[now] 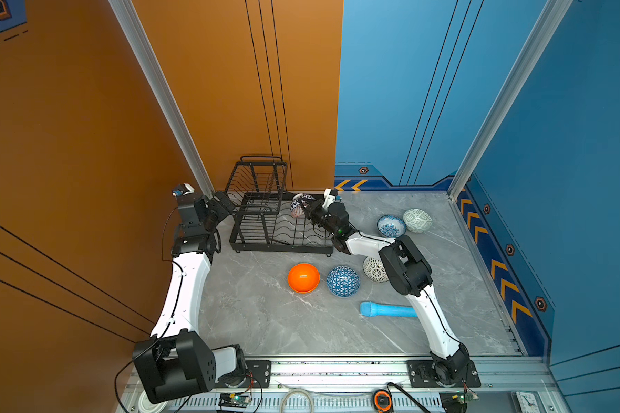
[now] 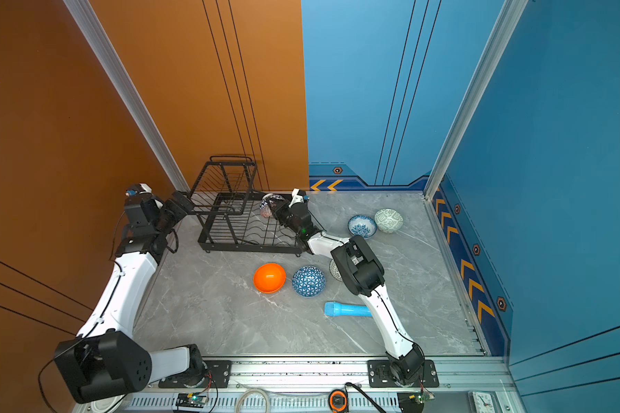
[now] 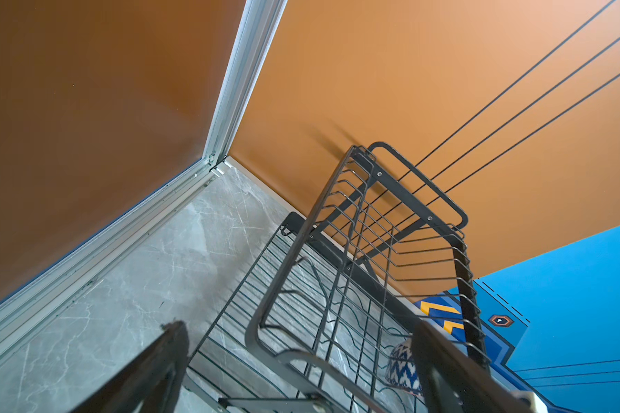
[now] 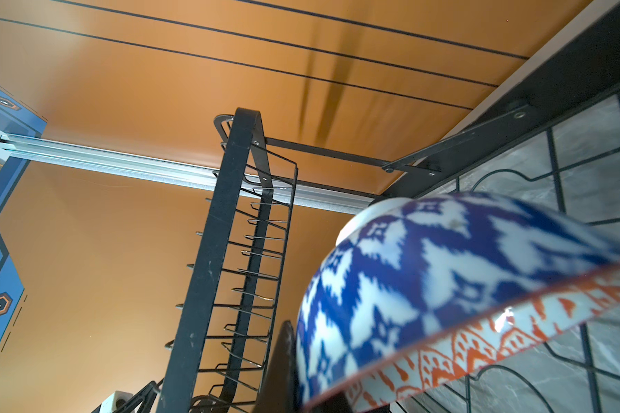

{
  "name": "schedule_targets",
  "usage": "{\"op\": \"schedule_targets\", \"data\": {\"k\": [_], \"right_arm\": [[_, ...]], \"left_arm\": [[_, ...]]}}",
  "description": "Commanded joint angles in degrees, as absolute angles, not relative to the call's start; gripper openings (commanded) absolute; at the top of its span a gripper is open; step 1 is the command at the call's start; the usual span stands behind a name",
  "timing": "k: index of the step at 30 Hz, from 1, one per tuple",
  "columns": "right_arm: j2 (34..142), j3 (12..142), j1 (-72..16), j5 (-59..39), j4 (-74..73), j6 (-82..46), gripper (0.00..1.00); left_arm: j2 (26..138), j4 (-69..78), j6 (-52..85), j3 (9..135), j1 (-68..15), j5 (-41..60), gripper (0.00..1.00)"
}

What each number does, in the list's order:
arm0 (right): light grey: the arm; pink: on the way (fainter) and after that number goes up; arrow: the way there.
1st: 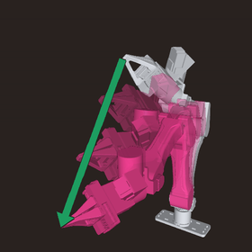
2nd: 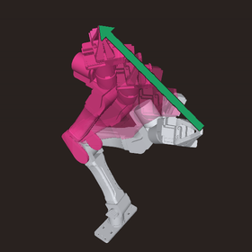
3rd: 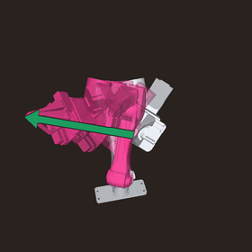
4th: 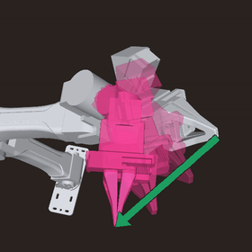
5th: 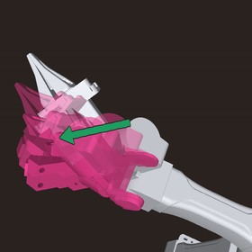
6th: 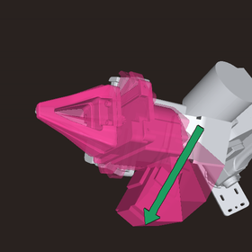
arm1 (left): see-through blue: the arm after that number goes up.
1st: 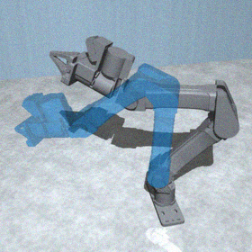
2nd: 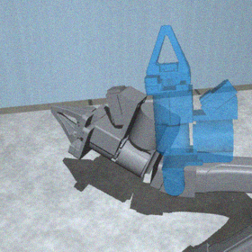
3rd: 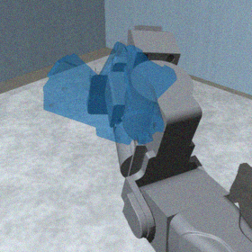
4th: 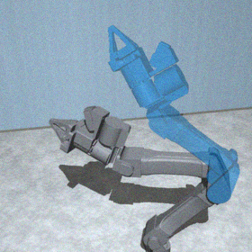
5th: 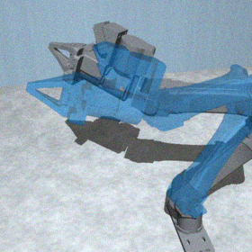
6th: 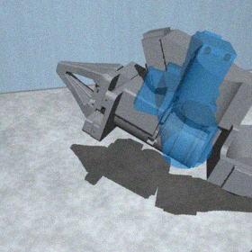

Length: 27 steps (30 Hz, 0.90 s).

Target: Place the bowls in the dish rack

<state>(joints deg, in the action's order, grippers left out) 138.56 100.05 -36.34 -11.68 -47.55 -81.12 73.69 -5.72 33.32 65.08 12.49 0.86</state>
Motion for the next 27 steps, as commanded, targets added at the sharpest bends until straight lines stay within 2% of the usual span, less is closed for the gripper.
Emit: {"op": "schedule_targets", "data": {"k": [1,11,27], "right_arm": [[138.6,102.6,-36.2,-11.6,-50.8,-81.7,0.00],[138.3,103.3,-35.4,-12.6,-50.1,-81.9,0.00],[136.6,100.7,-34.6,-13.7,-47.9,-81.6,0.00]], "left_arm": [[75.8,-1.7,33.4,66.3,13.0,4.9,0.98],[79.1,3.5,33.3,66.8,11.9,10.1,0.98],[79.2,4.2,34.2,66.0,8.8,11.3,0.98]]}}
